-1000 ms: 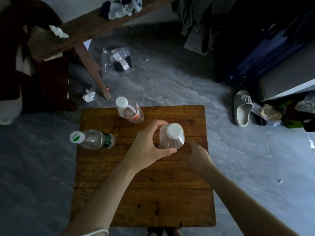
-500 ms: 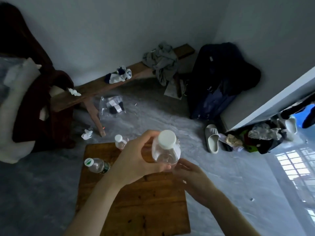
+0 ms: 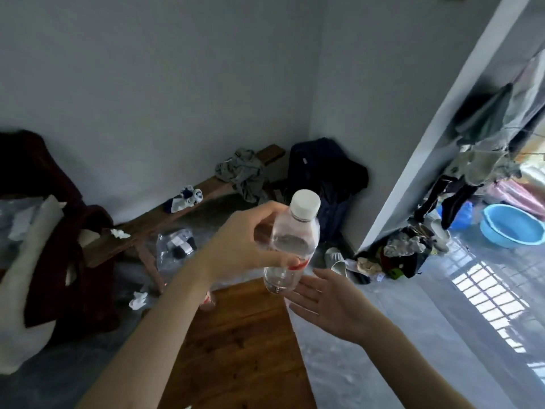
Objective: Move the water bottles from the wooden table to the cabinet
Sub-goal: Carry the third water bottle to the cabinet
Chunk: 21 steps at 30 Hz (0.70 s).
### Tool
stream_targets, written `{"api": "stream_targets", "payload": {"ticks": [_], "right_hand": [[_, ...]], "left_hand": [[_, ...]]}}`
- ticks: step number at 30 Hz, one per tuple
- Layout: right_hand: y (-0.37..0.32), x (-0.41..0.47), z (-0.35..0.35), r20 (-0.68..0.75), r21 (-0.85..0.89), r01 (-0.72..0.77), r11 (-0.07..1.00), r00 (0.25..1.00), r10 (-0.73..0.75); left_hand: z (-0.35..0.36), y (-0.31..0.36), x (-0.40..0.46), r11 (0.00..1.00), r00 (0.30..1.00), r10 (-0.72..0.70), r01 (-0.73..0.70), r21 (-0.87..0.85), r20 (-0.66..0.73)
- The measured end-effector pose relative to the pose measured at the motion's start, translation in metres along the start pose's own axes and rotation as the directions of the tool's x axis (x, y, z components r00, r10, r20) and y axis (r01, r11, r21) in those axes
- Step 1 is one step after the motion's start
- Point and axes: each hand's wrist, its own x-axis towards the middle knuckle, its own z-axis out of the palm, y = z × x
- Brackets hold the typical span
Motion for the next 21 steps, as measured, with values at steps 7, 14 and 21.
{"api": "stream_targets", "payload": {"ticks": [7, 14, 21], "right_hand": [[-0.007, -0.055, 0.016, -0.072, 0.165, 0.147, 0.975, 0.988, -0.136], [0.025, -0.104, 0.027, -0.153, 0.258, 0.261, 0.930, 0.962, -0.228], [0.076, -0.157, 0.023, -0.217, 0.345, 0.350, 0.871, 0.933, -0.288]], "left_hand": [[-0.020, 0.055, 0.014, 0.982, 0.980, 0.182, -0.185, 0.032, 0.085], [-0.017, 0.081, -0.002, 0.954, 0.943, 0.297, -0.297, -0.023, 0.149], [0.014, 0.113, -0.017, 0.917, 0.878, 0.395, -0.392, -0.066, 0.270]]}}
